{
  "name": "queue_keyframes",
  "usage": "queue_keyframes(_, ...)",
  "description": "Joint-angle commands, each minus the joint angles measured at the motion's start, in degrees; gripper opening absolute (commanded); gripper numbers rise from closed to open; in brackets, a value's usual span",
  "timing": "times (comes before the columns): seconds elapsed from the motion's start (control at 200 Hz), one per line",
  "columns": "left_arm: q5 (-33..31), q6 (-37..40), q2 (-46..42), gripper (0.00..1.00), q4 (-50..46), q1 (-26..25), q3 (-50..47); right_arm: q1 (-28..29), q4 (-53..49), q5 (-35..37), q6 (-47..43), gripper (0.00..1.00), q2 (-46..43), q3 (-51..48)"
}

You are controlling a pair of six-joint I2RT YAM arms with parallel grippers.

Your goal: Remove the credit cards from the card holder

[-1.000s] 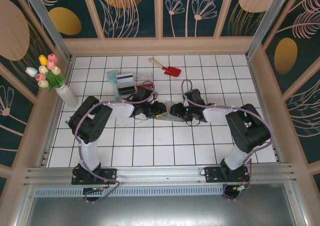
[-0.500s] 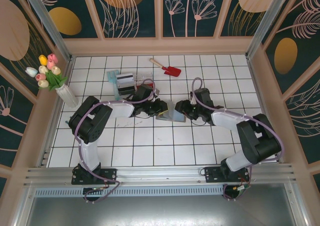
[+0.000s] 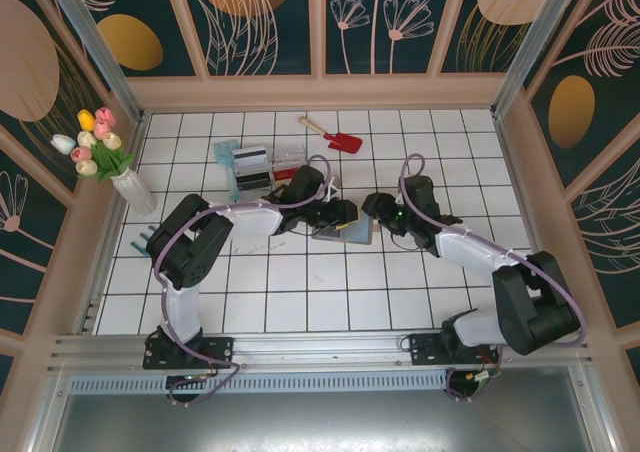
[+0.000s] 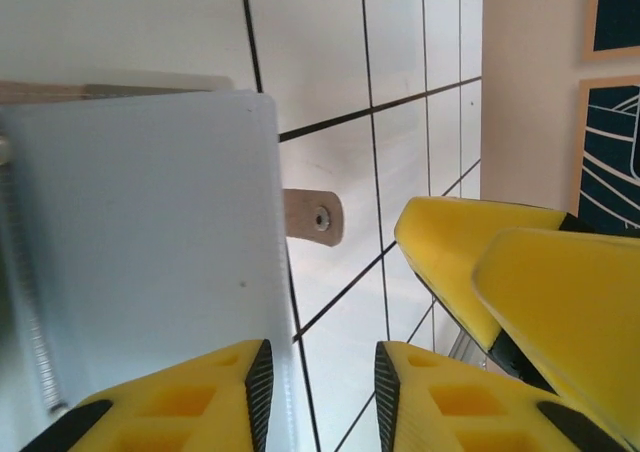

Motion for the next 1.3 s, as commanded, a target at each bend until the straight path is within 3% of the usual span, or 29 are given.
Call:
queue_keyframes(0.0, -0.21, -0.02, 1.00, 0.39, 0.31, -0.31, 1.21, -0.60, -2.44, 2.92, -0.33, 0.59, -1.78, -0.55)
queue_keyframes(0.16, -2.15, 1.85, -0.07, 0.46, -2.89, -0.37, 2.10, -0.73, -3.15, 3.11, -1.22, 0.59, -1.85, 0.16)
queue_keyframes(0.39, -4.35, 2.85, -0.23, 0.41, -4.76, 0.01, 2.02, -0.56, -2.76, 1.58, -2.19, 0.58, -1.41, 1.54)
queue_keyframes(0.515, -10.57, 5.12, -3.46, 0.42, -9.83, 1.29, 1.44, 0.01, -2.24, -1.08, -3.15, 0.56, 0.78, 2.66)
queue_keyframes(0.646, -20.95, 7.49, -6.97, 0.43, -16.88, 2.32, -0.25, 1.17, 0.59, -6.34, -2.36, 0.49, 4.91, 3.45)
queue_keyframes(0.751, -23.16, 6.47, -9.11, 0.43, -17.21, 4.09, -3.54, 3.67, 0.88, -6.35, -2.21, 0.48, 8.13, 5.50)
queue_keyframes(0.866, -22.60, 4.94, -10.03, 0.44, -16.13, 5.41, -6.18, 7.33, -4.47, -0.31, -4.37, 0.48, 11.52, 10.07)
queue_keyframes(1.026, -23.69, 3.28, -11.46, 0.53, -15.40, 6.86, -8.83, 15.30, -20.32, 22.52, -10.23, 0.48, 16.98, 20.11)
queue_keyframes(1.291, -26.94, 5.29, -16.70, 0.72, -16.75, 8.85, -10.87, 18.94, -25.10, 23.03, -14.49, 0.62, 24.67, 25.31)
